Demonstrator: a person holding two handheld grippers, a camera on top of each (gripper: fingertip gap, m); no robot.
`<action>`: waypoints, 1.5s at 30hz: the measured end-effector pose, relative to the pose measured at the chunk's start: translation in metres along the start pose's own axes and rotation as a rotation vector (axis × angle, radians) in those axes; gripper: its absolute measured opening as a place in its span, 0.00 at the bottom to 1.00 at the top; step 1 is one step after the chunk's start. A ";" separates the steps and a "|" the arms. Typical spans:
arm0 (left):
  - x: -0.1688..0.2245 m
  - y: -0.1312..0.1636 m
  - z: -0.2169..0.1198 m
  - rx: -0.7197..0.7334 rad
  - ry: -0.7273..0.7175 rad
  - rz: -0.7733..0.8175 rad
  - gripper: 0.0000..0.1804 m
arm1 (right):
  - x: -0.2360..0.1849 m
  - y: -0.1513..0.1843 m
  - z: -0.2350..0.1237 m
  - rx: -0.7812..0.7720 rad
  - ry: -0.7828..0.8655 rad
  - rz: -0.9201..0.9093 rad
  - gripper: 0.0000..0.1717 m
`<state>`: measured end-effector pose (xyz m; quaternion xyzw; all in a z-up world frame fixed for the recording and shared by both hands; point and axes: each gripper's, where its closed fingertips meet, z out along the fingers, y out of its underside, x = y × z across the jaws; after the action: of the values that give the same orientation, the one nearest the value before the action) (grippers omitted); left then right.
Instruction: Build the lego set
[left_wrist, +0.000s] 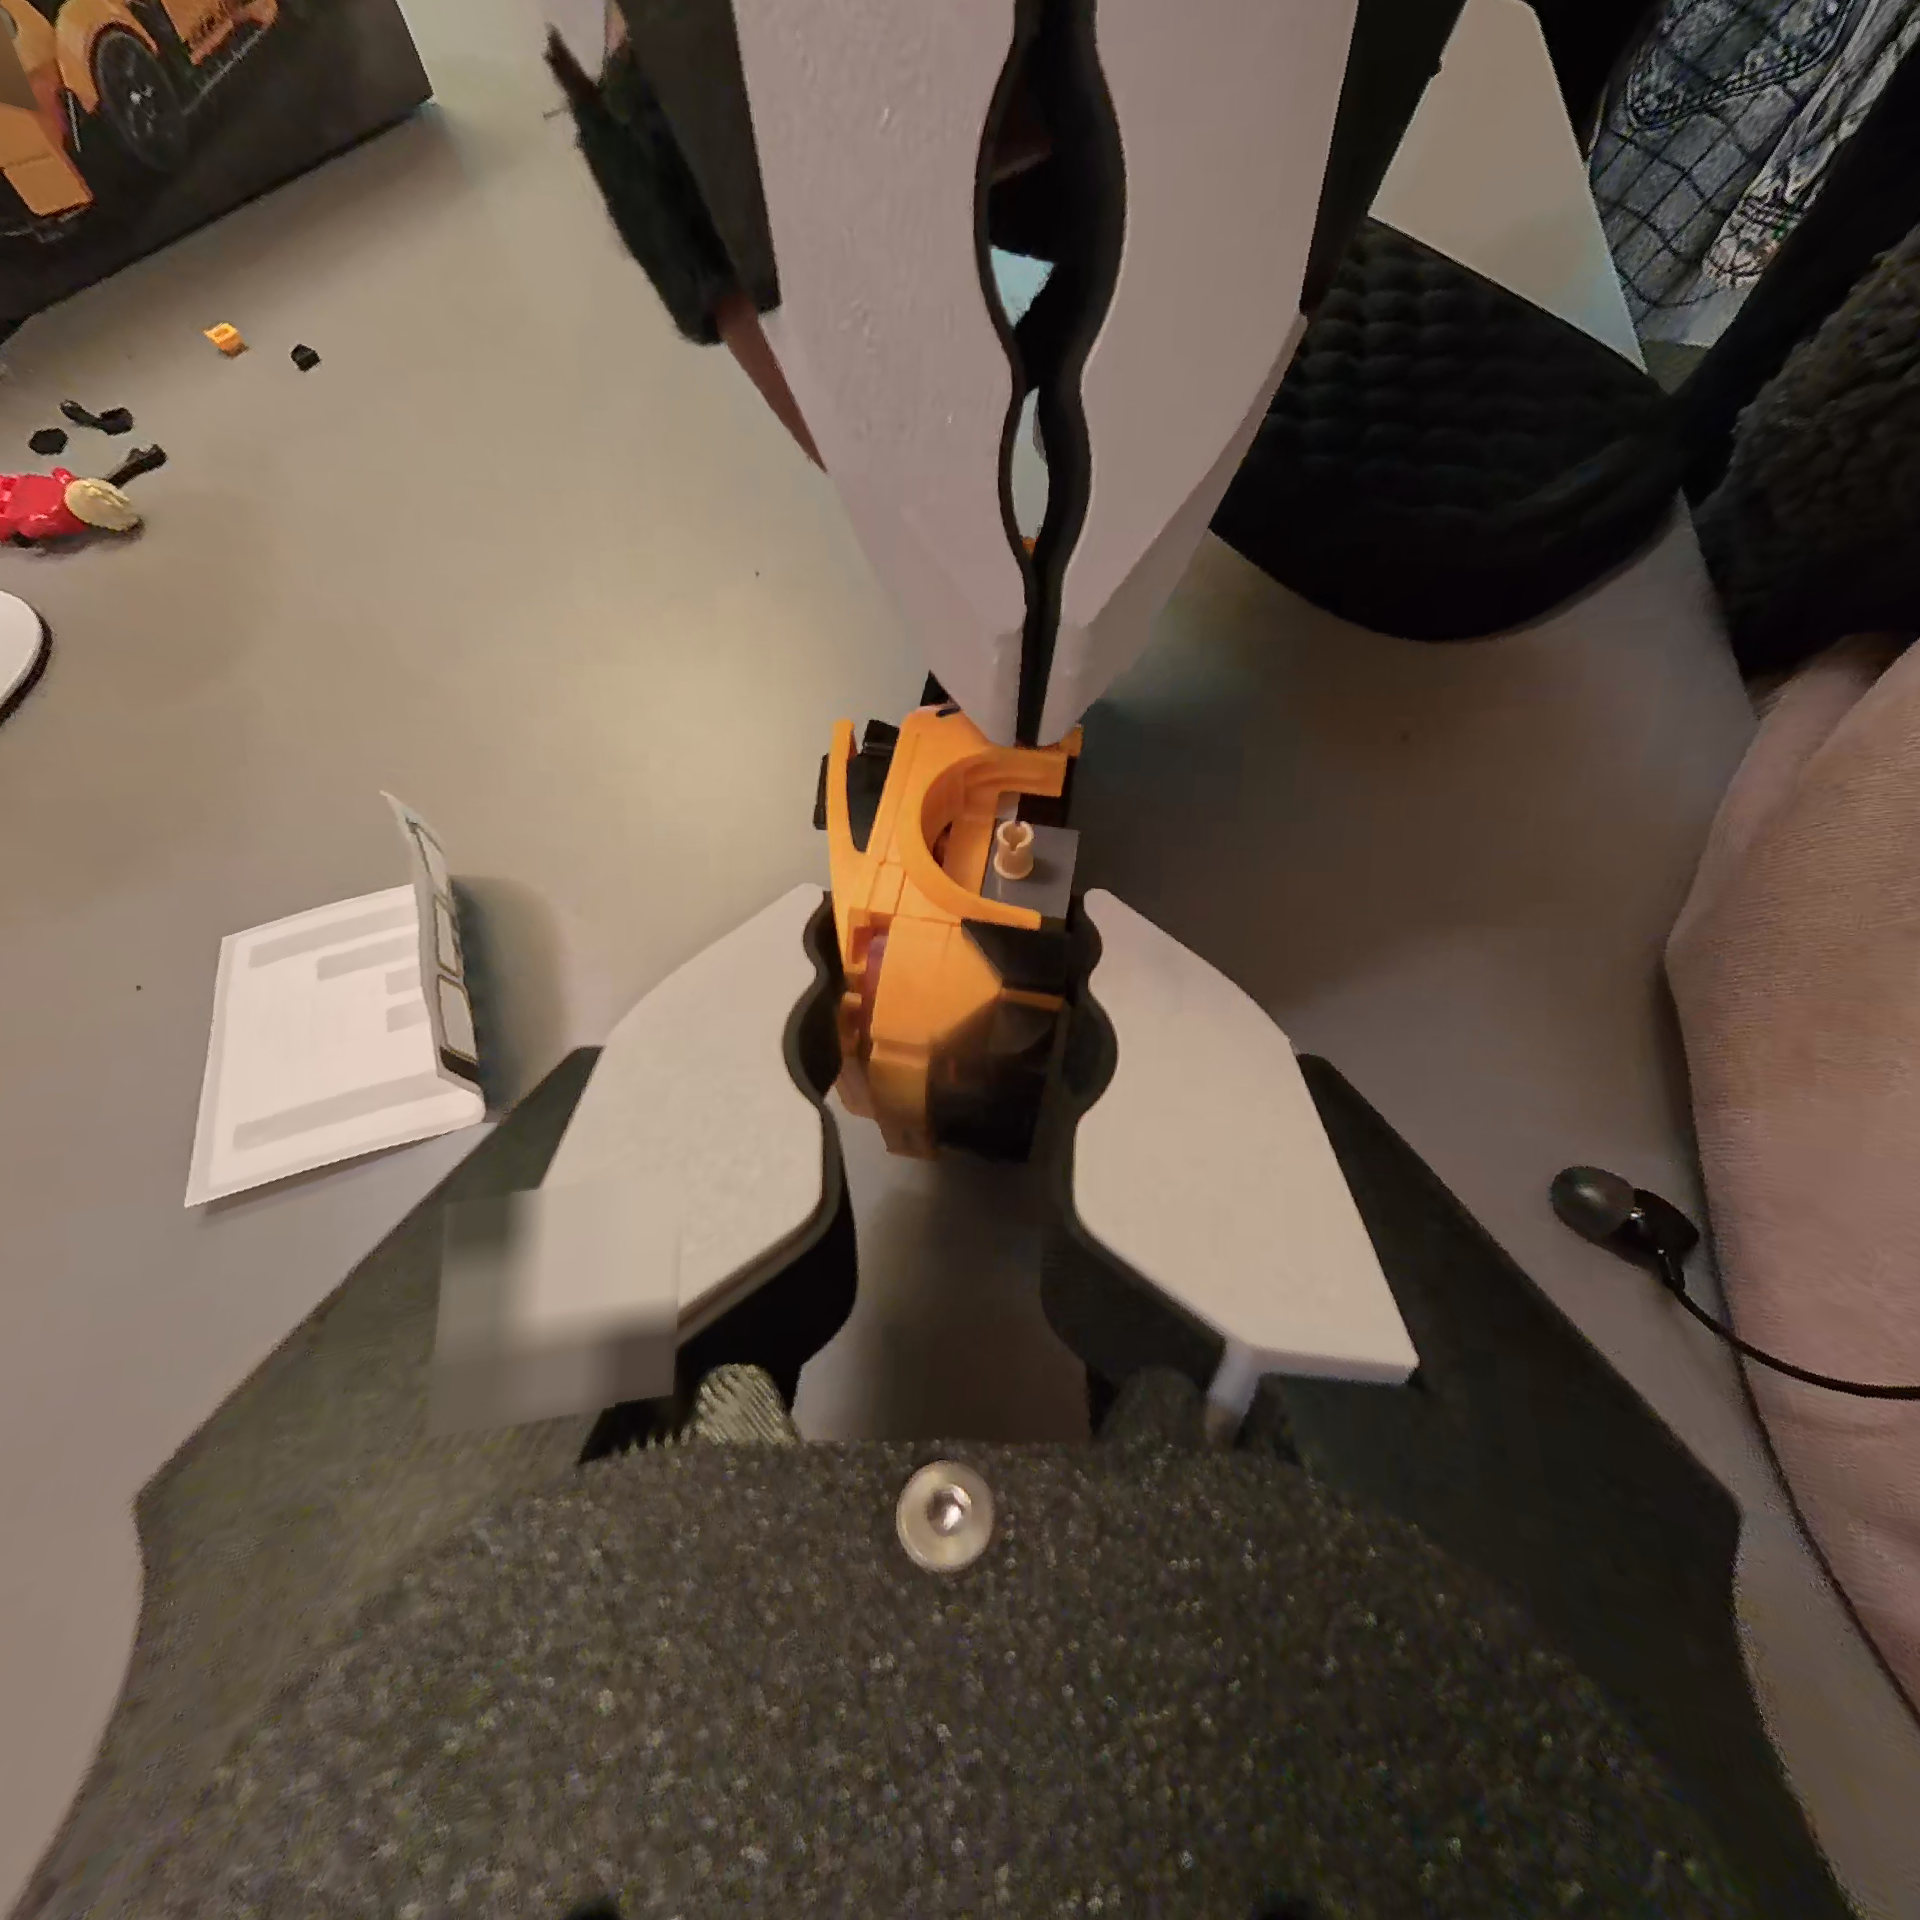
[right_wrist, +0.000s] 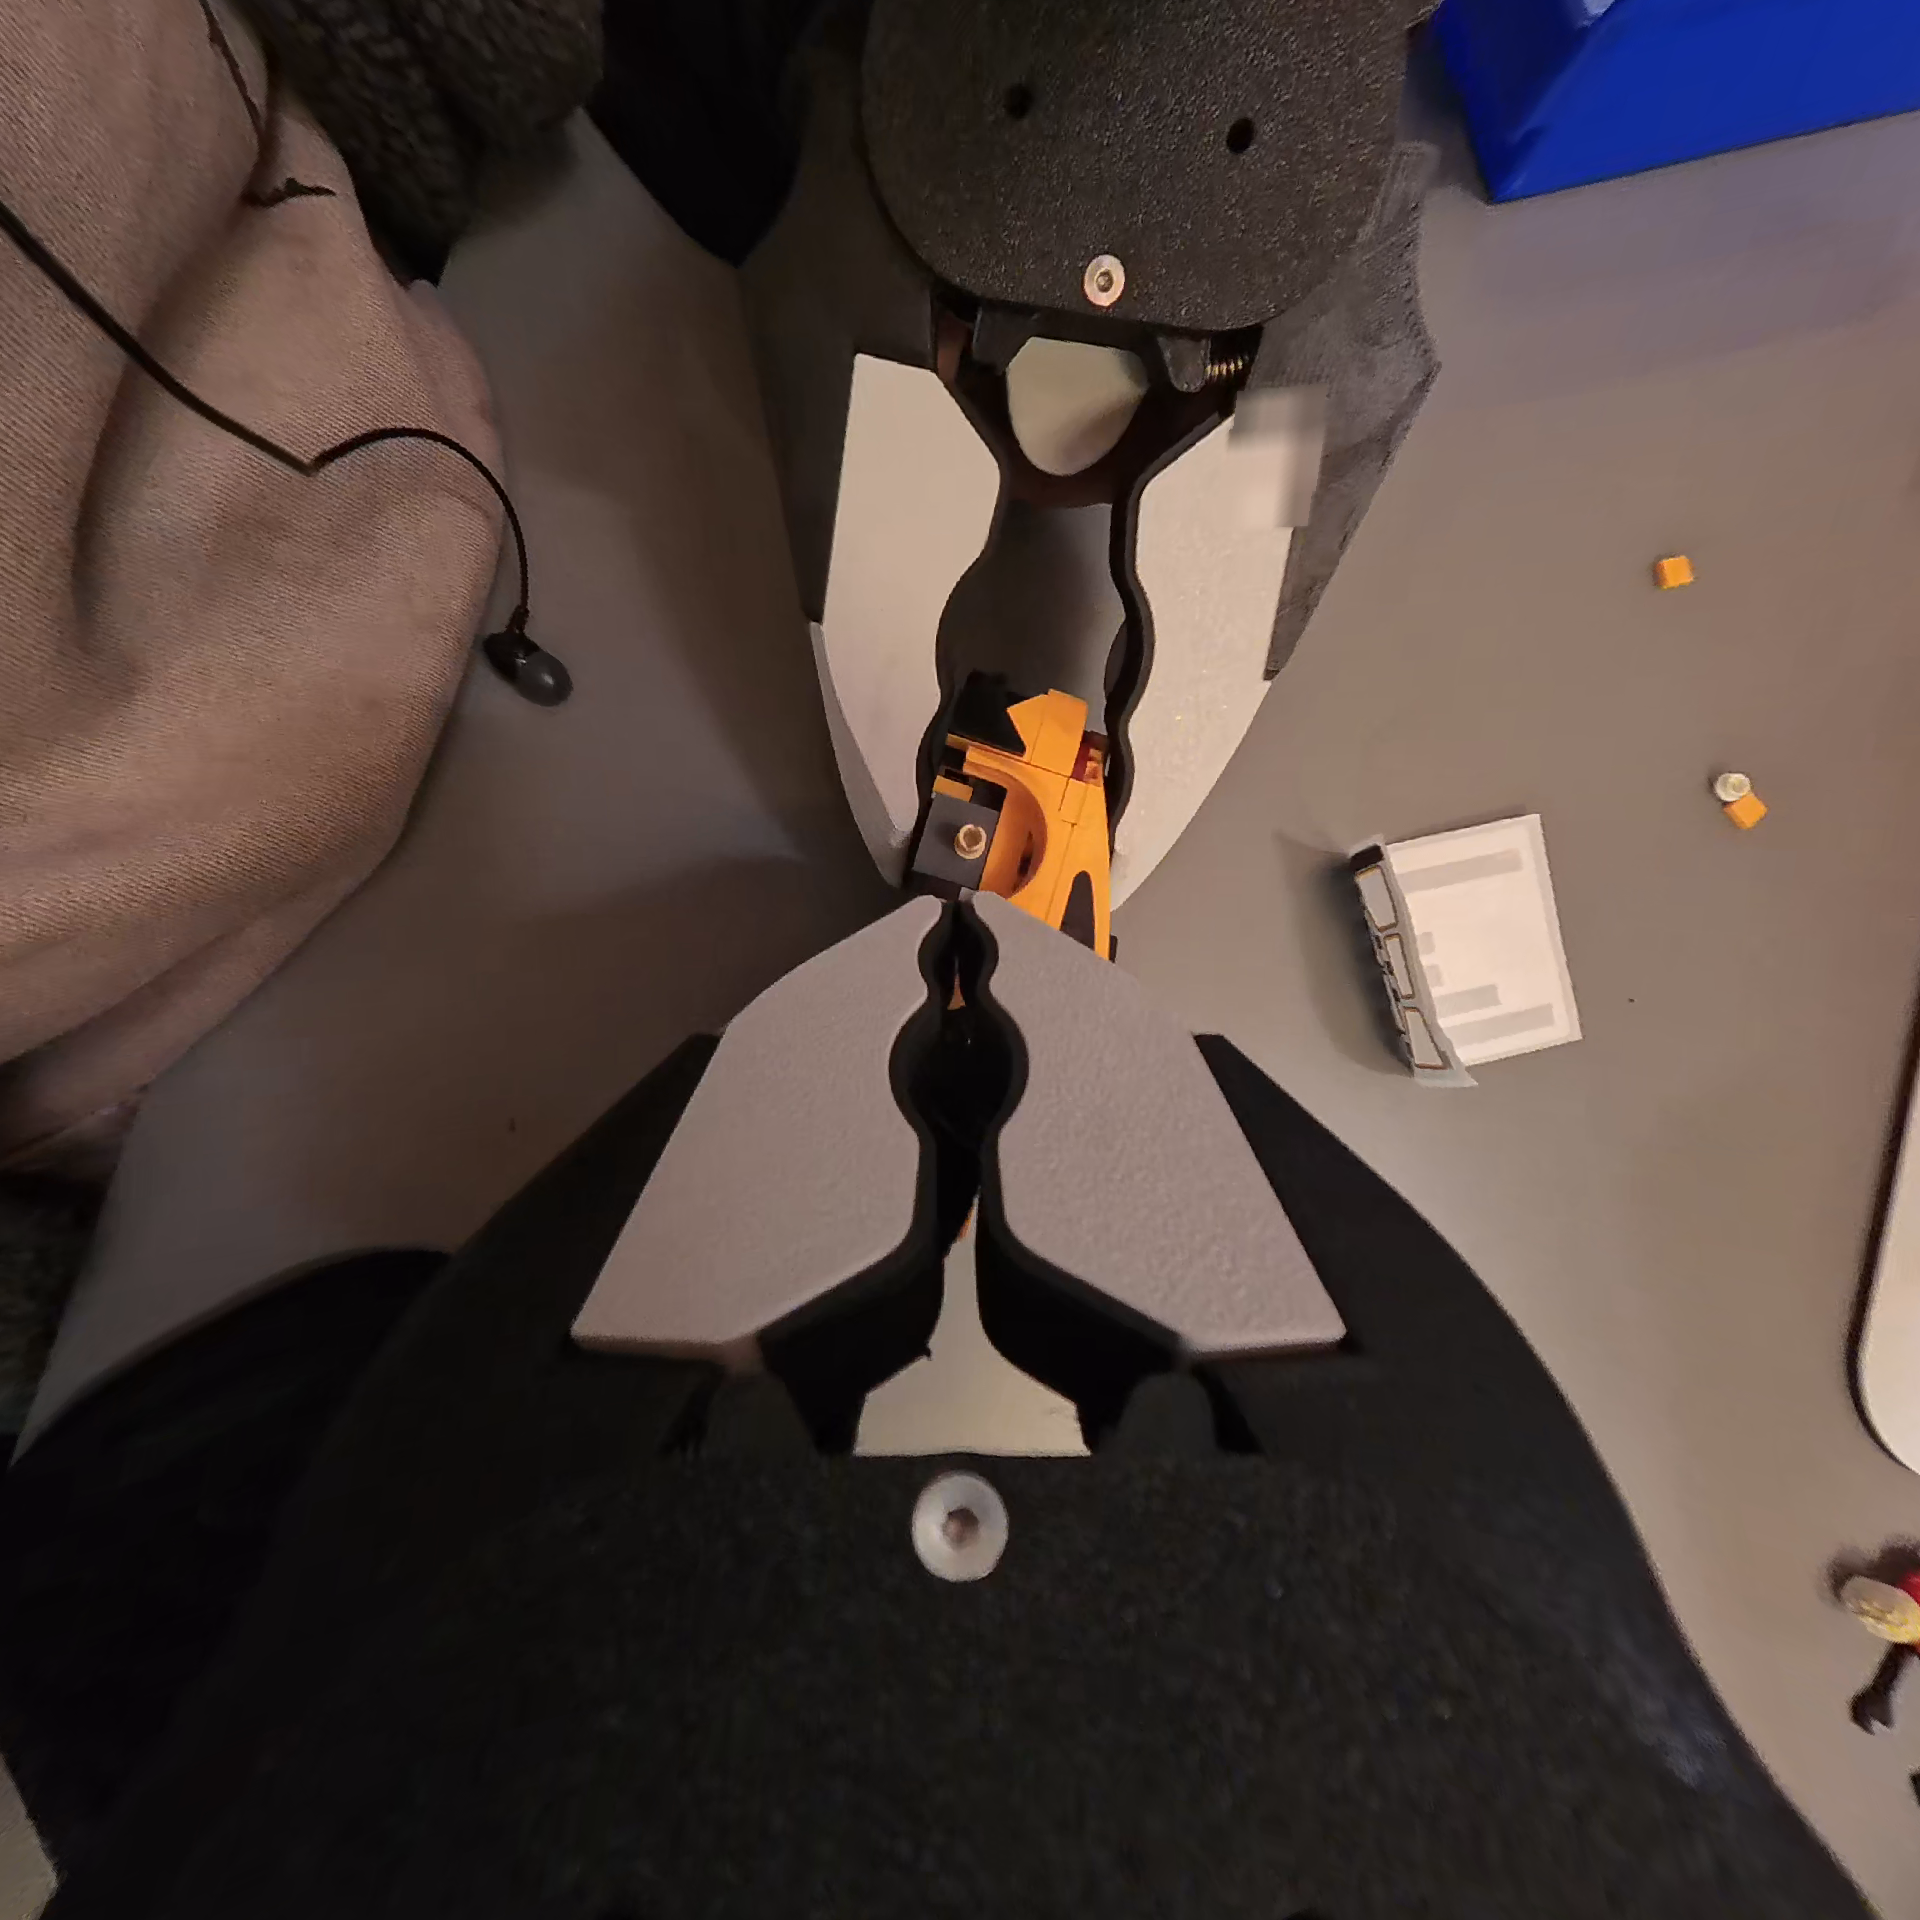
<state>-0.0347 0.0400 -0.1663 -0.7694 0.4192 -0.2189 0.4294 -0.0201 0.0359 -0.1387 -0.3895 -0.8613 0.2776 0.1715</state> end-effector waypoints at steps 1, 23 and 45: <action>0.000 0.000 0.000 0.002 -0.001 0.004 0.22 | 0.001 0.002 -0.001 -0.010 0.015 -0.011 0.00; -0.055 0.017 -0.011 0.023 -0.092 0.002 0.26 | 0.045 0.042 0.000 0.273 0.225 0.278 0.28; -0.078 -0.017 -0.079 0.448 0.044 -0.438 0.00 | 0.086 0.046 -0.061 0.665 0.385 0.399 0.25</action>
<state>-0.1250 0.0717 -0.1081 -0.7226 0.1941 -0.4097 0.5219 -0.0171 0.1477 -0.1115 -0.5167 -0.5851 0.4899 0.3881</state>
